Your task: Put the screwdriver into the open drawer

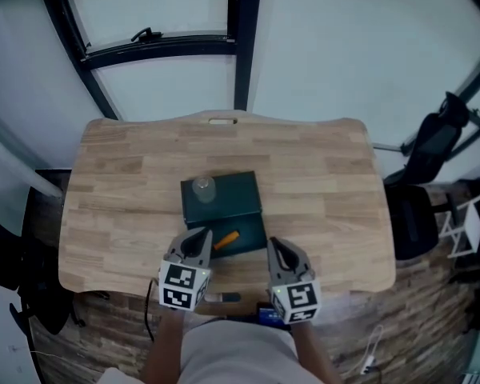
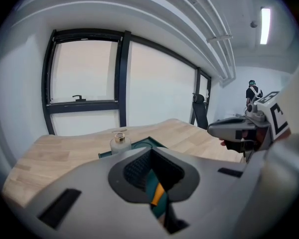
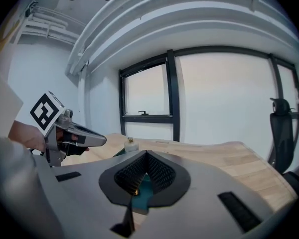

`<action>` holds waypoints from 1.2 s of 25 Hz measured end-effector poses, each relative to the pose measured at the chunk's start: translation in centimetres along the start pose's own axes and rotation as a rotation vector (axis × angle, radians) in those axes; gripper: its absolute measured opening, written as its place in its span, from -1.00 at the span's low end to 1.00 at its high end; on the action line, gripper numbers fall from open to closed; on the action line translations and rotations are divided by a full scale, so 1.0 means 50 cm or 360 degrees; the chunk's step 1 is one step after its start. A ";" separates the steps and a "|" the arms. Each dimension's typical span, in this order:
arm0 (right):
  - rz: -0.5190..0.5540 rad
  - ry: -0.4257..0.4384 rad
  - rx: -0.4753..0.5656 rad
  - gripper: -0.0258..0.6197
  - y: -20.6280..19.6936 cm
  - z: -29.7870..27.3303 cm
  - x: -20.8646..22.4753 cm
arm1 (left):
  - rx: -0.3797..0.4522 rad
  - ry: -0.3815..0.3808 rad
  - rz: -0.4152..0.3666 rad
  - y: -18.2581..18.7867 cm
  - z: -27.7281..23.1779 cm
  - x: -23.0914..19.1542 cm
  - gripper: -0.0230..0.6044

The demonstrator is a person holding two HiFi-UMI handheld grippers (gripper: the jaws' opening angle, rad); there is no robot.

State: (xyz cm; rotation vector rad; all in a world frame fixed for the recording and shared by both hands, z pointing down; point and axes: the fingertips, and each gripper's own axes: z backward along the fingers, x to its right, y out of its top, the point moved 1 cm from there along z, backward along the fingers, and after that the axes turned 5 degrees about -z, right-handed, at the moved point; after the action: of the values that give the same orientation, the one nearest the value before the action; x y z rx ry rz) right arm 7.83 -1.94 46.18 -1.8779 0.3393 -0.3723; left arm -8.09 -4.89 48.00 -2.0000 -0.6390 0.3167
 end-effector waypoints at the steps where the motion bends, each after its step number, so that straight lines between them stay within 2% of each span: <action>1: -0.0011 -0.0008 -0.0011 -0.93 0.007 0.009 -0.008 | 0.0026 0.0017 -0.0010 0.006 0.009 0.003 -0.93; 5: 0.0003 -0.0055 0.0019 -0.93 0.025 0.040 -0.020 | 0.0114 0.0077 -0.0068 0.030 0.041 0.011 -0.93; 12: 0.0043 -0.0129 0.0047 -0.93 0.030 0.066 -0.021 | 0.0198 0.0115 -0.0114 0.050 0.067 0.021 -0.93; 30: 0.0021 -0.0148 0.0091 -0.93 0.044 0.064 -0.024 | 0.0209 0.0123 -0.0102 0.052 0.071 0.010 -0.93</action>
State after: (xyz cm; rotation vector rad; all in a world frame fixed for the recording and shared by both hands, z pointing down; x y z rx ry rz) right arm 7.98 0.58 43.00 -1.8298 0.2753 -0.2818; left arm -8.57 -3.01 44.02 -1.8536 -0.6160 0.2353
